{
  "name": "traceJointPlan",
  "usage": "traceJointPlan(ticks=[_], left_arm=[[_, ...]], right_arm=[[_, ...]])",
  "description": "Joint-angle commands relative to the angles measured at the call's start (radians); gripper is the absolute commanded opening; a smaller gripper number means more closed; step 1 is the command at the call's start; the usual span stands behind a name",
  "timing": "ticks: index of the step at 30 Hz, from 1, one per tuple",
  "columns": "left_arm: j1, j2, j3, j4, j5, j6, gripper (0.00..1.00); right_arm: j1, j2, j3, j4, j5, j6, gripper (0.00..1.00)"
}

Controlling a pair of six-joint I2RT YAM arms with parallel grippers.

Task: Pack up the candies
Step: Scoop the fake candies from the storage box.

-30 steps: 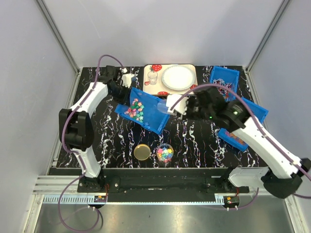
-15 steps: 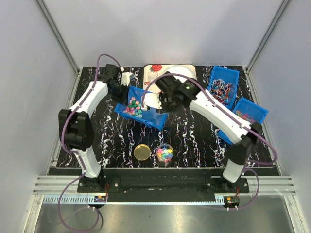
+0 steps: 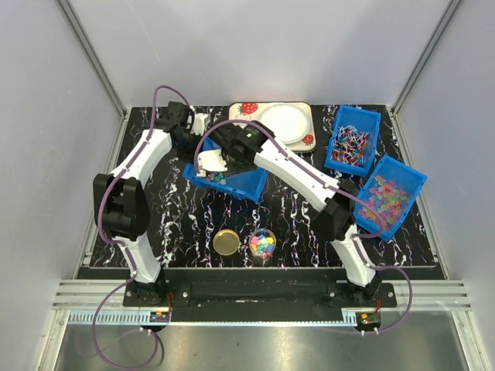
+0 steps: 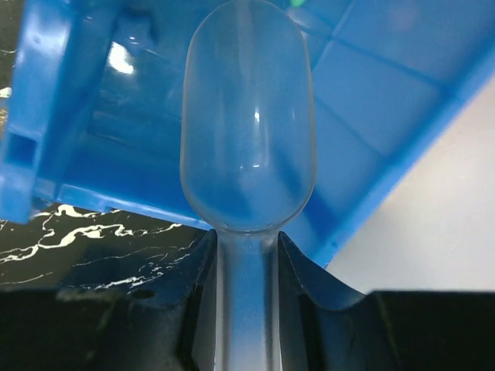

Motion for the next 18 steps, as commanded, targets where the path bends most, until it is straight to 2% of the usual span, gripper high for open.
traceJointPlan(ticks=[1, 13, 18], left_arm=[[-0.003, -0.07, 0.004, 0.076, 0.023, -0.043, 0.0], [-0.002, -0.099, 0.001, 0.091, 0.011, -0.071, 0.0], [-0.002, -0.107, -0.009, 0.094, 0.02, -0.074, 0.0]], right_arm=[[0.023, 0.005, 0.006, -0.309, 0.098, -0.054, 0.0], [0.043, -0.015, -0.155, -0.309, 0.072, -0.023, 0.0], [0.047, 0.049, -0.046, -0.308, -0.014, -0.003, 0.0]])
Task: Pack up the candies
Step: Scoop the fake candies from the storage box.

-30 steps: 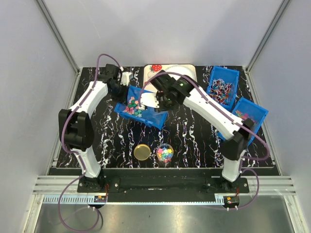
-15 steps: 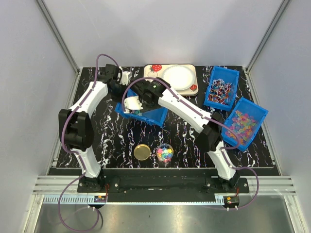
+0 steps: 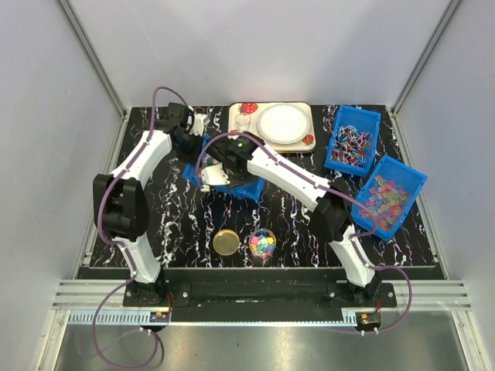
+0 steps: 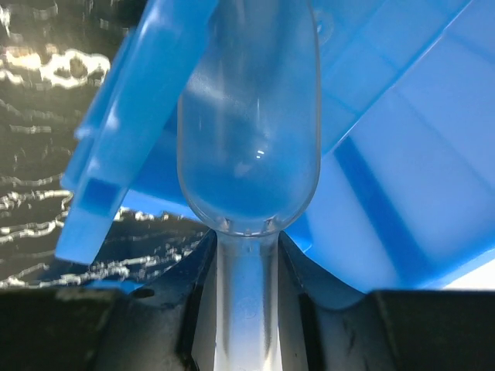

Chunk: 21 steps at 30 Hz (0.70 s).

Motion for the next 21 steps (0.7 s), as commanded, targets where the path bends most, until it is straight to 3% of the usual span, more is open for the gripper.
traceJointPlan(ticks=[1, 5, 21], left_arm=[[-0.002, -0.102, 0.007, 0.072, 0.05, -0.043, 0.0], [-0.002, -0.108, -0.009, 0.076, 0.051, -0.041, 0.0], [-0.002, -0.134, -0.033, 0.092, 0.067, -0.044, 0.0]], right_arm=[[0.019, 0.049, 0.119, -0.297, -0.105, 0.015, 0.0], [0.017, 0.098, 0.199, -0.285, -0.157, 0.024, 0.0], [0.008, 0.075, 0.078, 0.06, -0.367, 0.159, 0.0]])
